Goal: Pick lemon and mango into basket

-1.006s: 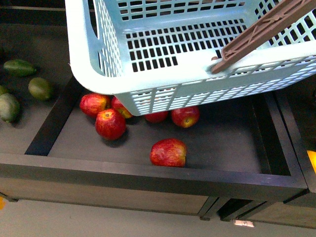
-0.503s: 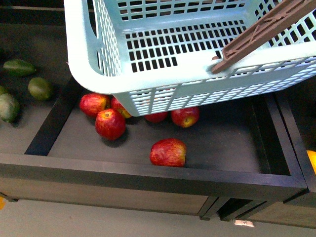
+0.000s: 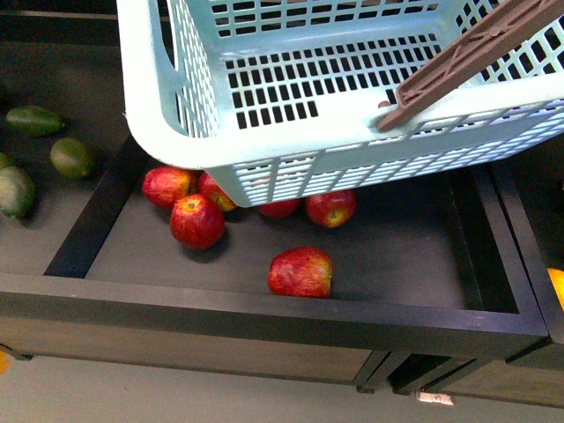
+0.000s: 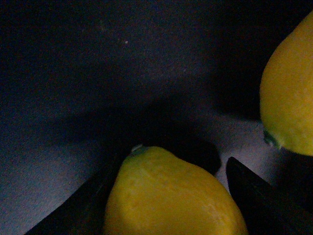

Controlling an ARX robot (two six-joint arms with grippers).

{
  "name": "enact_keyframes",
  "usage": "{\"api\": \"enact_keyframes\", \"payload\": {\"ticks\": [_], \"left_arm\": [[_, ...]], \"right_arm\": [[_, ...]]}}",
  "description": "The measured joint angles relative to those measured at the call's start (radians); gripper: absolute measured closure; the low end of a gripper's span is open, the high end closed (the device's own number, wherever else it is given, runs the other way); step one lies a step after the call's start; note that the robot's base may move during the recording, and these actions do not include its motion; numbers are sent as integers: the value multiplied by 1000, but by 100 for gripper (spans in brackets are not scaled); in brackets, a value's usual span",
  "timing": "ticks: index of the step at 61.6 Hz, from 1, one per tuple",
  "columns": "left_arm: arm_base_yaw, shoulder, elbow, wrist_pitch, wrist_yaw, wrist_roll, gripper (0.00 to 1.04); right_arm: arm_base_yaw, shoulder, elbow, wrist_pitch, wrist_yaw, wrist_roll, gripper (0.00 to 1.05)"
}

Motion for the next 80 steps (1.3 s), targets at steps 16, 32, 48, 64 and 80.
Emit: {"api": "enact_keyframes", "payload": {"ticks": [16, 32, 48, 64, 80], "left_arm": [[0, 0, 0, 0, 0, 0, 101], [0, 0, 0, 0, 0, 0, 101], [0, 0, 0, 0, 1, 0, 101], [0, 0, 0, 0, 0, 0, 101], [0, 0, 0, 0, 0, 0, 101]], "right_arm": [[-14, -42, -90, 34, -17, 46, 56], [-34, -111, -223, 105, -55, 103, 57], [-71, -389, -507, 306, -214, 195, 57], [-72, -798, -774, 480, -366, 279, 57], [63, -1149, -991, 587, -431, 351, 57]]}}
